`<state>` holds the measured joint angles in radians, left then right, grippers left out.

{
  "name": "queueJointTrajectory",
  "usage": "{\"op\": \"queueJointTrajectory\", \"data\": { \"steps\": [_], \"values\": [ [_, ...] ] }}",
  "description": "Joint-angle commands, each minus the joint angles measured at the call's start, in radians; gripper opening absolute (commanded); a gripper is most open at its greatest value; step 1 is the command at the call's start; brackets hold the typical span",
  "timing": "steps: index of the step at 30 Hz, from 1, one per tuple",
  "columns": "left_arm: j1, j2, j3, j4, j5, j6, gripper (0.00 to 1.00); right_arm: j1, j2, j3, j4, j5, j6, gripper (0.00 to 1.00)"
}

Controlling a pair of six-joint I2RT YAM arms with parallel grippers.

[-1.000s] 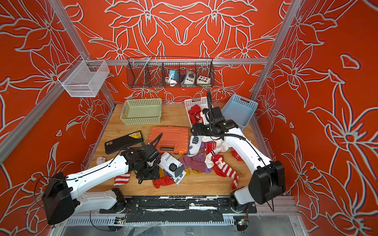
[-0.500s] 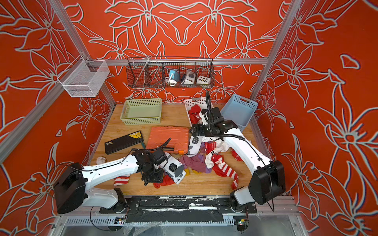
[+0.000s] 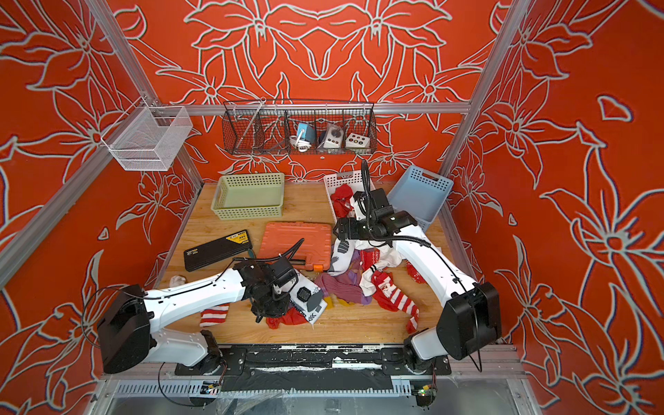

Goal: Sort the socks into the basket by color
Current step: Pick up the sock from the center of the board.

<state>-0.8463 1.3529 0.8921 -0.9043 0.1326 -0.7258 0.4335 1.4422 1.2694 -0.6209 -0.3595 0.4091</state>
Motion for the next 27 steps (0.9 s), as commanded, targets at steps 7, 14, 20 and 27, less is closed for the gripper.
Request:
{"op": "queueJointTrajectory", "data": {
  "steps": [7,14,20,27],
  "values": [
    [0.003,-0.115,0.158,-0.139,-0.088,0.053,0.00,0.011,-0.012,0.012,0.013,-0.029,-0.013,0.98],
    [0.055,-0.165,0.245,-0.081,-0.072,0.067,0.00,0.021,-0.031,0.012,0.021,-0.072,-0.018,0.97],
    [0.119,-0.156,0.326,-0.017,-0.032,0.095,0.00,0.030,-0.052,0.020,0.037,-0.156,-0.027,0.95],
    [0.192,-0.131,0.364,0.118,0.062,0.087,0.00,0.049,-0.084,0.013,0.082,-0.291,-0.044,0.91]
  ]
}}
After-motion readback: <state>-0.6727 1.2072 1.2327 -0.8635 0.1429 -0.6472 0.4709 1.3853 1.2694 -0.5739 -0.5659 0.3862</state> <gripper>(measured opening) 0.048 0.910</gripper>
